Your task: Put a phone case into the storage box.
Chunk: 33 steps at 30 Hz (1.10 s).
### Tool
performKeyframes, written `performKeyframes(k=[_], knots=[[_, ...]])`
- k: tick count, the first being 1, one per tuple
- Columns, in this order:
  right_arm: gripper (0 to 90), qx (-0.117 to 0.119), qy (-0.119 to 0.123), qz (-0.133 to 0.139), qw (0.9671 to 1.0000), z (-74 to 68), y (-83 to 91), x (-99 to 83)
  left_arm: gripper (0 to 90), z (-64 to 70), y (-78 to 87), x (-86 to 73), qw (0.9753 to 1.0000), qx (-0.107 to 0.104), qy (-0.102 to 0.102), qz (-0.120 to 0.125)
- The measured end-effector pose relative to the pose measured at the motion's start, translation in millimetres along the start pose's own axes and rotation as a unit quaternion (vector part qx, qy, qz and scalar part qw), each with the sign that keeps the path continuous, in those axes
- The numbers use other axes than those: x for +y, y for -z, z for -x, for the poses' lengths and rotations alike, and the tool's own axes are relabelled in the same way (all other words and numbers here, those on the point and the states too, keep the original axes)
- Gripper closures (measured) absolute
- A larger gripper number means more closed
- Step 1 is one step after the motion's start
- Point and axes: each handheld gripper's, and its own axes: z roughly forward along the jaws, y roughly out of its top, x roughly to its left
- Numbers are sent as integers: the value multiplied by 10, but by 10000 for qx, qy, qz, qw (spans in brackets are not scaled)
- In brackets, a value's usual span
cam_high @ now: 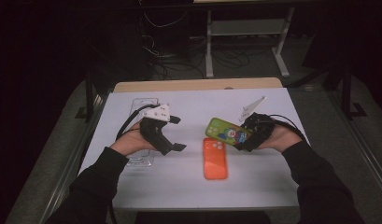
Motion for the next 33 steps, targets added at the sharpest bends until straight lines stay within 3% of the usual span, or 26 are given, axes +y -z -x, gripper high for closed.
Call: performKeyframes(k=[2,5,11,15,18,19,24,26,29,33], knots=[[152,59,51,-18,10000,-17,-17,28,0,-19,-30,29,10000,-38,-42,-38],[151,175,374,-90,9991,-86,-77,135,0,-39,-80,72,9996,-119,-224,-110],[151,349,555,-133,9978,-156,-137,245,0,-33,-157,113,9984,-302,-404,-271],[151,559,809,-137,9951,-241,-165,359,0,-36,-220,143,9967,-396,-531,-480],[151,589,903,-144,9941,-277,-169,399,0,-39,-267,158,9953,-521,-575,-574],[151,613,1062,-167,9923,-319,-179,447,0,-30,-307,162,9941,-613,-621,-648],[151,716,1325,-205,9884,-405,-211,559,0,8,-388,161,9918,-730,-702,-775],[151,739,1361,-200,9877,-420,-217,578,0,18,-423,166,9901,-772,-828,-830],[151,745,1444,-235,9864,-462,-234,639,0,49,-464,157,9898,-833,-731,-892],[150,714,1536,-256,9852,-497,-239,691,0,84,-530,141,9869,-881,-827,-1070]])
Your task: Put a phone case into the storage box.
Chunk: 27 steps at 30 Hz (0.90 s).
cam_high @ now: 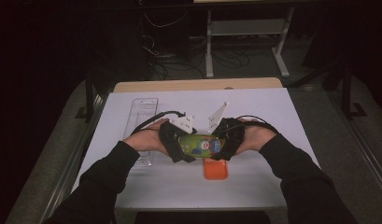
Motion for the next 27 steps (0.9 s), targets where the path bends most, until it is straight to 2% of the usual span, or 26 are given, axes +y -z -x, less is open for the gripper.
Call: performKeyframes(k=[7,13,19,27], knots=[[150,22,75,3,10000,-6,-9,44,6,21,-66,8,9998,-59,-6,-188],[150,52,105,4,9999,-16,-20,52,73,10,-57,5,9999,-52,7,-165],[150,93,13,-19,10000,-23,-25,64,131,0,-38,-4,9998,5,0,-181],[150,137,0,-27,9999,-13,-37,81,134,7,-48,-10,9997,37,-29,-255]])
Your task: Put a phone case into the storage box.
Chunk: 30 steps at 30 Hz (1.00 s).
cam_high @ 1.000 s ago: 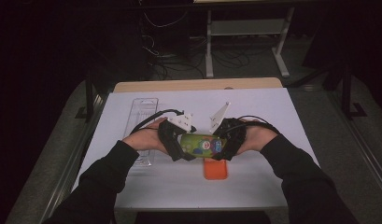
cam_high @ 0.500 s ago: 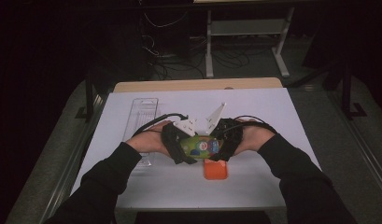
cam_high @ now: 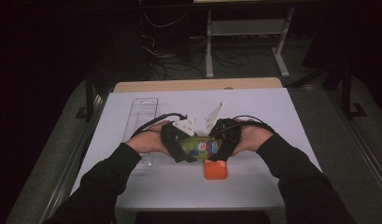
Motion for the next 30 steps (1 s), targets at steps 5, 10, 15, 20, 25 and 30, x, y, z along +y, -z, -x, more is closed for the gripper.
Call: performKeyframes(k=[5,10,15,20,25,30], knots=[[149,23,3,-30,10000,-3,-13,6,148,0,-10,-2,10000,-53,18,-60],[145,126,-31,-49,9999,-3,-37,5,158,18,-13,-3,9999,-72,12,-129],[92,257,-264,-143,9992,-6,-77,-29,160,37,-28,5,9996,-61,-30,-289],[23,174,-448,176,9987,31,-32,-133,161,55,-8,-29,9998,-43,174,-122],[0,-100,-906,842,9923,74,64,-331,161,57,-4,-81,9990,163,364,-208],[0,-228,-1251,942,9874,72,88,-510,161,67,-48,-111,9966,319,710,-277]])
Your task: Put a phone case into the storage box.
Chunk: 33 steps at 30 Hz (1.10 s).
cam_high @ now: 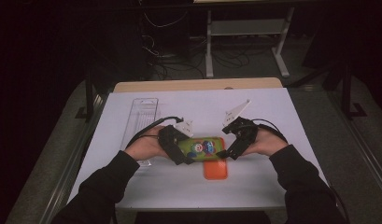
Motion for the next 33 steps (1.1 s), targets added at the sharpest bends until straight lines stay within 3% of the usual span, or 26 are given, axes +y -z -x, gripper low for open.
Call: performKeyframes(k=[3,4,6,7,10,13,15,17,19,21,22,23,25,27,28,29,30,31,33], knots=[[0,-204,-337,100,9992,16,44,-120,161,0,-15,3,9997,200,108,-72],[0,-268,-393,147,9988,15,53,-151,161,13,-33,4,9992,322,238,-76],[0,-329,-448,182,9983,17,61,-183,160,20,-37,4,9988,348,342,-100],[0,-412,-682,271,9965,-15,83,-235,161,22,-45,1,9980,450,451,-62],[0,-494,-863,390,9943,-41,101,-282,160,15,-54,-8,9967,512,625,-2],[0,-582,-1007,552,9917,-43,109,-341,160,-6,-52,-22,9938,591,945,63],[0,-793,-1125,542,9890,-59,95,-378,160,-14,-41,-25,9921,651,1070,117],[0,-848,-1133,559,9883,-59,89,-392,160,-25,-21,-29,9903,720,1186,123],[0,-919,-1347,620,9847,-76,69,-437,160,-49,5,-38,9885,820,1270,71],[0,-951,-1362,614,9842,-79,62,-449,160,-53,17,-45,9861,870,1408,119],[0,-995,-1446,638,9824,-92,50,-460,160,-49,10,-47,9843,880,1522,149],[0,-1036,-1479,676,9812,-99,39,-472,160,-63,31,-55,9858,911,1410,5],[0,-1100,-1642,792,9771,-138,22,-507,160,-46,49,-67,9824,986,1586,84],[0,-1130,-1690,837,9755,-148,16,-527,160,-41,56,-70,9834,960,1537,48],[0,-1150,-1799,904,9728,-158,6,-550,160,-23,37,-71,9827,973,1573,108],[0,-1199,-1864,951,9705,-169,-8,-574,160,-20,39,-71,9838,959,1516,35],[0,-1328,-1883,967,9683,-188,-39,-619,160,-16,32,-76,9830,962,1561,35],[0,-1328,-1883,967,9683,-188,-39,-619,160,-16,32,-76,9830,962,1561,35],[0,-1415,-1950,988,9655,-205,-57,-638,160,-5,20,-74,9805,978,1700,145]])
